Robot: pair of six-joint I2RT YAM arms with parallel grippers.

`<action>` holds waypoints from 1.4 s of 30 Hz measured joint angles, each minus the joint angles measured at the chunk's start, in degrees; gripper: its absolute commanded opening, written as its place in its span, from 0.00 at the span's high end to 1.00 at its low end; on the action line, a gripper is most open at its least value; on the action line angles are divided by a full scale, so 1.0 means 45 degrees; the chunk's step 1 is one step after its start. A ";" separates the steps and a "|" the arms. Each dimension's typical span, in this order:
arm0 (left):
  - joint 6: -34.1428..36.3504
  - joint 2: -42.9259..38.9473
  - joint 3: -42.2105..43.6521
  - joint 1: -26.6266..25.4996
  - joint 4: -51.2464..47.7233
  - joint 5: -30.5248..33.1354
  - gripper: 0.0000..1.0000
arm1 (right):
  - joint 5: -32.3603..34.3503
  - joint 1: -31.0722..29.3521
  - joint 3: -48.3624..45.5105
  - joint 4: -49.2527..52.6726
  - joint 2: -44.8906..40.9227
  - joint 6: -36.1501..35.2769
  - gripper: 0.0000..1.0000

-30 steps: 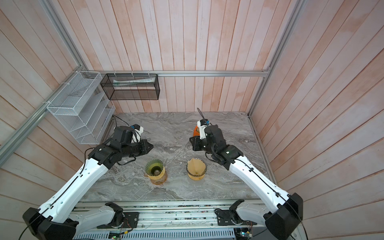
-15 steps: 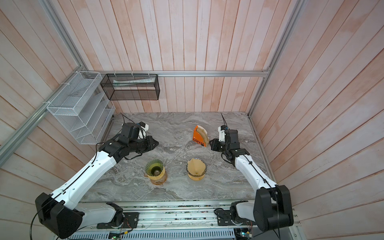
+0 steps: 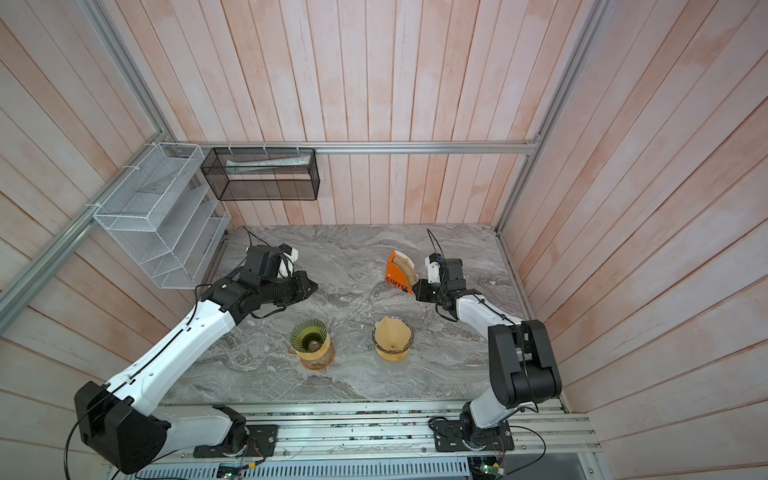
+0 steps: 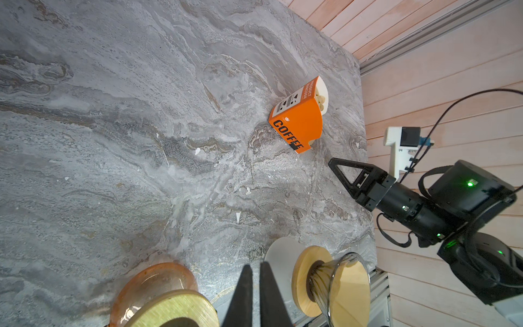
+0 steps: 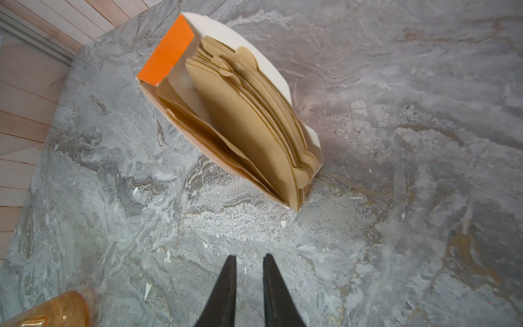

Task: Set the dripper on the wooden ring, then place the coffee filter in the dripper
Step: 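Move right gripper toward the orange COFFEE filter box while left gripper withdraws, then lower right gripper onto the filter box's edge and grip it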

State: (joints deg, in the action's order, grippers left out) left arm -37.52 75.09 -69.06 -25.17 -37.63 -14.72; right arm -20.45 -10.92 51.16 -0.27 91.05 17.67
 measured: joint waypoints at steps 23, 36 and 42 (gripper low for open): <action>0.0102 0.0573 0.0005 0.0369 0.0228 -0.0073 0.90 | 0.0296 -0.0427 0.2161 -0.0321 0.2817 -0.0617 0.79; 0.0102 0.0578 0.0005 0.0408 0.0238 -0.0248 0.90 | 0.0583 -0.0539 0.2365 -0.0267 0.3109 -0.0656 0.79; 0.0102 0.0699 0.0015 0.0408 0.0277 -0.0301 0.91 | 0.0583 -0.0651 0.2472 -0.0238 0.3109 -0.0661 0.78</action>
State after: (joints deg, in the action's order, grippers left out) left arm -37.06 78.24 -68.99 -23.33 -36.38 -16.08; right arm -17.82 -13.85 62.28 -1.34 105.03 14.70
